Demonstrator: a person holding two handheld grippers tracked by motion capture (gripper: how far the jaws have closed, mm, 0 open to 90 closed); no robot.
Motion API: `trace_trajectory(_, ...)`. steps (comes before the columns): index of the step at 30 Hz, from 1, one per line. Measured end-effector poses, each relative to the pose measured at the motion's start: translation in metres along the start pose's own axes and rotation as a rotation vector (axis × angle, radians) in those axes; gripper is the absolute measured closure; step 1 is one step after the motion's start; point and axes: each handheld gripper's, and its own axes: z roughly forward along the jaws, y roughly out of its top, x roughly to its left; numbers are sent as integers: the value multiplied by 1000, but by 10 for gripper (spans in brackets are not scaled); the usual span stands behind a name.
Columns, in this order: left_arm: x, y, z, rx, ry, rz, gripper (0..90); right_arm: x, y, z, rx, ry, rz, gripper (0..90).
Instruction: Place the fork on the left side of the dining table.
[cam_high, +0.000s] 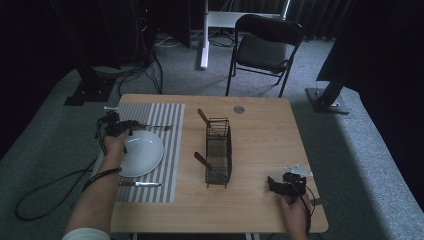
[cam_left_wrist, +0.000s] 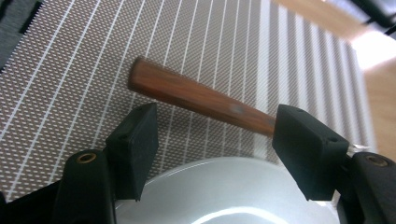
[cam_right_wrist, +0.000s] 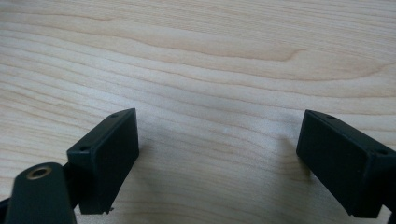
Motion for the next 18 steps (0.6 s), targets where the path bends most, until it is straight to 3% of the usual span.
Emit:
trace_trajectory(7,-4,-2,-2,15,42,39,286,0,0,0,0,0,0,126)
trace_trajectory(14,-14,-4,-20,-14,13,75,258,0,0,0,0,0,0,126)
trace_trajectory(15,-15,-4,-23,-23,8,80,210,0,0,0,0,0,-1,126)
trace_trajectory(18,-19,-6,-33,-37,19,84,184,0,0,0,0,0,0,126)
